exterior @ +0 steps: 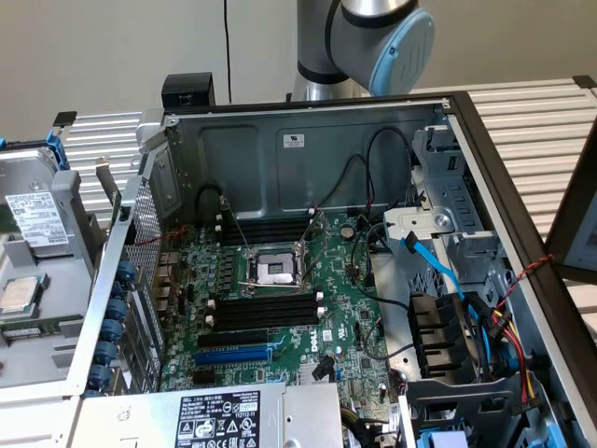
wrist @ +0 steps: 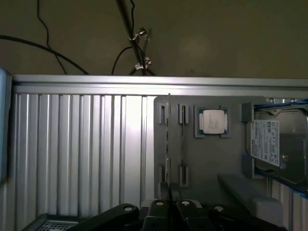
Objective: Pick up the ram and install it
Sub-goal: 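Pick up the ram and move it above insertion slot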
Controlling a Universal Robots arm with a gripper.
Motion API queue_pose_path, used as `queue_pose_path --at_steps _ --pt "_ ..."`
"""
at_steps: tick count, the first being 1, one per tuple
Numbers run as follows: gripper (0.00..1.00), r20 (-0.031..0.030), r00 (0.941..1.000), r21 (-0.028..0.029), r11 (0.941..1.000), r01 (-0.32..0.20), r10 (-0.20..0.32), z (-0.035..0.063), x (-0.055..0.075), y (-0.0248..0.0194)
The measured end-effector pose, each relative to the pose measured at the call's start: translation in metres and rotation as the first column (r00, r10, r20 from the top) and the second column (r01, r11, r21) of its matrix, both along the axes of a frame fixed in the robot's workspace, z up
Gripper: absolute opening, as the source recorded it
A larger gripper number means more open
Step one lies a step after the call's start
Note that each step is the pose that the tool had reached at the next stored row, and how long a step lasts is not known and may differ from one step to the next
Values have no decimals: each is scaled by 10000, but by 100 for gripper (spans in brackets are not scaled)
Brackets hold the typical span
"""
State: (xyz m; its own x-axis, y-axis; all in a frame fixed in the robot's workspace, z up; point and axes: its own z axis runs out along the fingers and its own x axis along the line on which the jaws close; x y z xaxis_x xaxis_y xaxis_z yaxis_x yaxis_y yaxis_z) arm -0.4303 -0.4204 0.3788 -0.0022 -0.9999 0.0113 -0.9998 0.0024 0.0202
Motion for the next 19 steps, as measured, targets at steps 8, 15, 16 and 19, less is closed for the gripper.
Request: queue_pose_path --at_steps 8,15,16,19 --pt "12 1 10000 -1 10000 19 -19 82 51 -2" --pt "12 0 10000 6 10000 20 -20 186 295 -28" --pt "12 0 10000 6 10000 20 -20 193 333 -30" --pt "12 1 10000 6 10000 21 -21 208 465 -34"
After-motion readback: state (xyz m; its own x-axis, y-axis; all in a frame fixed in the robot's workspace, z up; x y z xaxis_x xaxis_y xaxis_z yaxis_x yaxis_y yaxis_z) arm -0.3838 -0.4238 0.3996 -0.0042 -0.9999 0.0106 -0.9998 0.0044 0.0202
